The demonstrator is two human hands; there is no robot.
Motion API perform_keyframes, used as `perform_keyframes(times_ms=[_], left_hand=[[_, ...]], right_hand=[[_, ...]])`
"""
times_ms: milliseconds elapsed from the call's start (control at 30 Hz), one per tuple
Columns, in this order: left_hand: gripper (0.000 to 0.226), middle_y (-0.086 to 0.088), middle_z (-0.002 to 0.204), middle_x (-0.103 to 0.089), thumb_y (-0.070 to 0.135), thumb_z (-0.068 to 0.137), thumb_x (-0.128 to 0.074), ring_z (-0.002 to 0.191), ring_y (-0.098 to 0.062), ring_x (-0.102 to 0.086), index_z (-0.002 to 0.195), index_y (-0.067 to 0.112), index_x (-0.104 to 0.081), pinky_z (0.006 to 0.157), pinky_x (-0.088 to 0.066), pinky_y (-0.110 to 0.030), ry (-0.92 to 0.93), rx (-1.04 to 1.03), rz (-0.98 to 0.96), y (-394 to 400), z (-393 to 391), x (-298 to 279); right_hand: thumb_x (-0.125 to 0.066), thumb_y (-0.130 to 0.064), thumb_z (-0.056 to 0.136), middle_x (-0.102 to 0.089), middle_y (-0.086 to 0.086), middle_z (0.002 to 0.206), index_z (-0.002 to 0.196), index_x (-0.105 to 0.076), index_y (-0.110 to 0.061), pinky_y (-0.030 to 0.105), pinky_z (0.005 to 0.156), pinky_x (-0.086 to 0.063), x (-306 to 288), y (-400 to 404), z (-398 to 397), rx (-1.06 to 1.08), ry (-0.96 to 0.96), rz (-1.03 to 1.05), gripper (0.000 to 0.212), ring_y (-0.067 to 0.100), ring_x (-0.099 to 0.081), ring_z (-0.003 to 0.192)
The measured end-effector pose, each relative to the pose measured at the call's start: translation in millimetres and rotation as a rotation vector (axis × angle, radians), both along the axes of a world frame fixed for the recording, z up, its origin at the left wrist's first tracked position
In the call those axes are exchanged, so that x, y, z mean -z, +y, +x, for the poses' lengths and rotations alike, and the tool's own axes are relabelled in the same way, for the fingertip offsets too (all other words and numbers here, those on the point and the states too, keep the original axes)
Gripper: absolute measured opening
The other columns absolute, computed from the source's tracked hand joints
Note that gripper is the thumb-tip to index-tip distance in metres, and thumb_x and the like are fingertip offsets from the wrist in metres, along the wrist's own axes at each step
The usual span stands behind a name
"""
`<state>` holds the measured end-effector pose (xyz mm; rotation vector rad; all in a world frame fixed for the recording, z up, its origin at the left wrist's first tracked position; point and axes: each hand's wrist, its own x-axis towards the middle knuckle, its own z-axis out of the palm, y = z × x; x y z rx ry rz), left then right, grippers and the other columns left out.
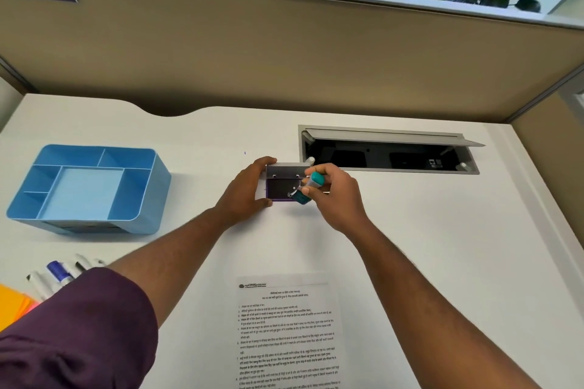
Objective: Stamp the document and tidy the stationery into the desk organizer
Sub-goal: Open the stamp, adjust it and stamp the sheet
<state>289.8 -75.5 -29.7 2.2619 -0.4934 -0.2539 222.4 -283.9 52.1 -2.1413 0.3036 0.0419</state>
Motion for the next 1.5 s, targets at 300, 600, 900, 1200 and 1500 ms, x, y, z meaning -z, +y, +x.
perform_keyframes(times_ms=[300, 600, 900, 1200, 1500], left_hand=[[0.057, 0.012, 0.117, -0.054, 0.014, 0.073, -0.073, 0.109, -0.013, -0.053, 0.116, 0.034, -0.042, 0.090, -0.049, -0.042, -0.009, -0.013, -0.028, 2.1, -4.6, 3.0], [0.053, 0.009, 0.121, -0.058, 0.022, 0.079, -0.076, 0.110, -0.014, -0.053, 0.124, 0.024, -0.048, 0.093, -0.044, -0.033, 0.003, -0.020, 0.002, 2.2, -1.6, 6.9], [0.057, 0.013, 0.126, -0.057, 0.021, 0.079, -0.077, 0.116, -0.009, -0.054, 0.126, 0.027, -0.046, 0.099, -0.045, -0.032, 0.048, -0.005, -0.008, 10.0, -2.0, 4.2], [0.060, 0.008, 0.132, -0.057, 0.017, 0.080, -0.076, 0.121, -0.011, -0.053, 0.132, 0.023, -0.045, 0.104, -0.043, -0.035, 0.059, -0.030, -0.003, 26.2, -6.8, 3.5], [0.075, 0.002, 0.151, -0.042, 0.020, 0.084, -0.075, 0.143, -0.019, -0.035, 0.148, 0.020, -0.035, 0.116, -0.031, -0.033, 0.051, -0.027, 0.030, 31.1, -7.1, 8.9]], right_hand=[[-0.079, -0.013, 0.087, -0.072, -0.006, 0.113, 0.112, -0.067, -0.020, 0.029, 0.087, -0.059, -3.2, -1.5, -7.8, -0.001, -0.018, 0.091, 0.028, 0.012, -0.069, 0.100], [-0.081, -0.012, 0.085, -0.073, -0.009, 0.109, 0.105, -0.067, -0.024, 0.026, 0.087, -0.056, 2.0, -5.1, -10.9, 0.035, -0.037, 0.088, 0.026, 0.010, -0.067, 0.104], [-0.080, -0.010, 0.085, -0.075, -0.011, 0.104, 0.104, -0.067, -0.020, 0.017, 0.082, -0.052, 5.7, -4.6, -16.3, 0.064, -0.035, 0.145, 0.026, 0.002, -0.067, 0.101], [-0.080, -0.010, 0.085, -0.075, -0.011, 0.105, 0.103, -0.067, -0.022, 0.014, 0.079, -0.050, 5.2, 4.4, -18.3, 0.039, -0.039, 0.143, 0.026, 0.001, -0.067, 0.101], [-0.080, -0.009, 0.085, -0.075, -0.012, 0.104, 0.103, -0.068, -0.023, 0.022, 0.081, -0.053, 2.1, 9.2, -20.8, 0.038, -0.037, 0.152, 0.026, 0.000, -0.066, 0.102]])
